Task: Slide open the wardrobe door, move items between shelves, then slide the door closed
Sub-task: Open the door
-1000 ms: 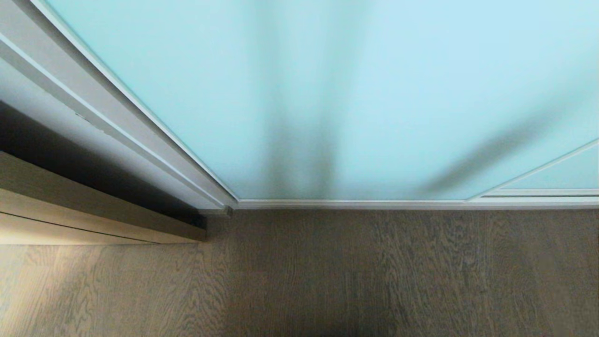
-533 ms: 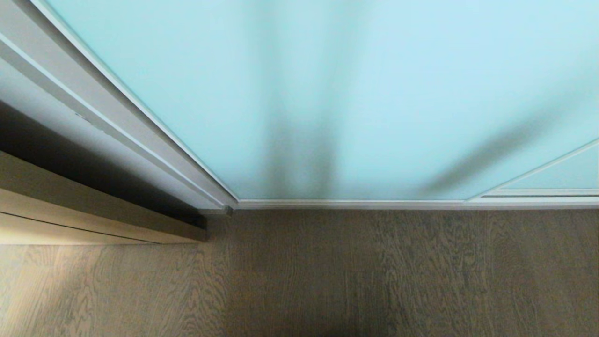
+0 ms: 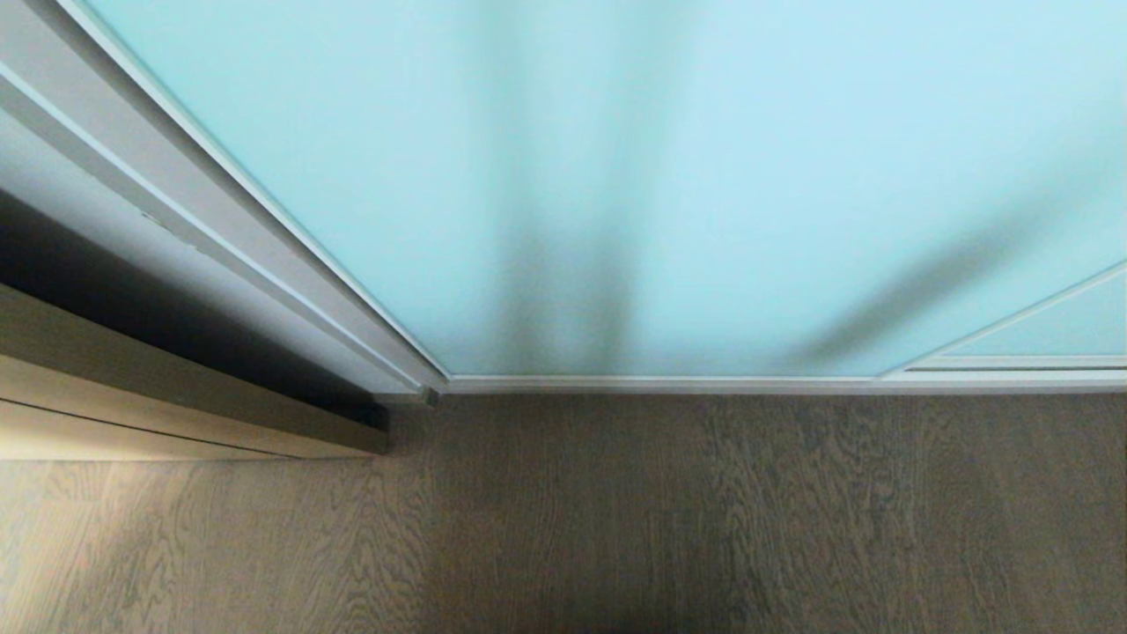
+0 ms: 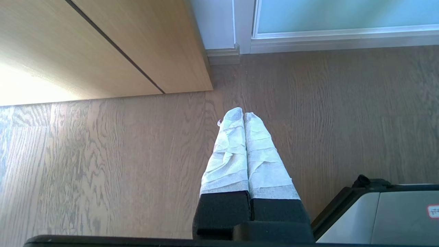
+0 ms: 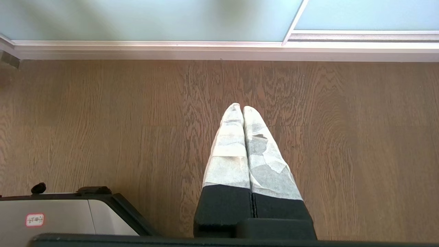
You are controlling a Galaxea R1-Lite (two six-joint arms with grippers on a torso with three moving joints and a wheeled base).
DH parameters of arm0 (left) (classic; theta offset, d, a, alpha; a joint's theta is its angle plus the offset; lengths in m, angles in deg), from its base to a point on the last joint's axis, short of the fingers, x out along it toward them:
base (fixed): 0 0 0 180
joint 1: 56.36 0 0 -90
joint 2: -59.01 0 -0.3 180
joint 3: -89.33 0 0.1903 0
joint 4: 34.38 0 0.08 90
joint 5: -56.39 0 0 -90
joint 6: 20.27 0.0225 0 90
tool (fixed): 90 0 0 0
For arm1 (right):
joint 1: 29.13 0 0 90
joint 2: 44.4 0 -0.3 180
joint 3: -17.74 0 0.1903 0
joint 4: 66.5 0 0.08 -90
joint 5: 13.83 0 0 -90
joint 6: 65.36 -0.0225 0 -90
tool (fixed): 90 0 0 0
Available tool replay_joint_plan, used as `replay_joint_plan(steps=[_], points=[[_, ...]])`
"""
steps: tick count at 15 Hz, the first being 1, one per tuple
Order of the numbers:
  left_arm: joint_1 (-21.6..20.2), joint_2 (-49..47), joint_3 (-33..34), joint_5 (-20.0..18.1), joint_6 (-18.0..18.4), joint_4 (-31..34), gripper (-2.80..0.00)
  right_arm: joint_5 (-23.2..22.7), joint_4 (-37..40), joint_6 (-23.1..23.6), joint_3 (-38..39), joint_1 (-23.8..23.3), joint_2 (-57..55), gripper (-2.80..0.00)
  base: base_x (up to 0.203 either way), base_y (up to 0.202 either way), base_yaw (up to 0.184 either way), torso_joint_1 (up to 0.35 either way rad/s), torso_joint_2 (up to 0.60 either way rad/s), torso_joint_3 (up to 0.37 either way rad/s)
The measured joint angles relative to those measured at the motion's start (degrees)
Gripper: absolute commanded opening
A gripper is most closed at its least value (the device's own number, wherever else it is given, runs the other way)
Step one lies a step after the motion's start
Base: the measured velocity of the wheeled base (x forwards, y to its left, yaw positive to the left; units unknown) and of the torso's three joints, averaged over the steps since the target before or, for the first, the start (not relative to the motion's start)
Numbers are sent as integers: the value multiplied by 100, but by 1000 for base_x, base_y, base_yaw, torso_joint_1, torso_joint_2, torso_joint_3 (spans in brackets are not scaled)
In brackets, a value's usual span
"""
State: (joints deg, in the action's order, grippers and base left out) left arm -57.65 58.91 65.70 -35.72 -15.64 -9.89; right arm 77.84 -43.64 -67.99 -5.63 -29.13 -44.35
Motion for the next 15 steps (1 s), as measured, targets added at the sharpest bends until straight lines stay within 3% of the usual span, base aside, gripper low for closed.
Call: replay_joint_plan(steps=[15], points=[[0,0,0,2,1,2,-280,3,-4,2,0,0,0,-280,0,0,0,0,0,0]])
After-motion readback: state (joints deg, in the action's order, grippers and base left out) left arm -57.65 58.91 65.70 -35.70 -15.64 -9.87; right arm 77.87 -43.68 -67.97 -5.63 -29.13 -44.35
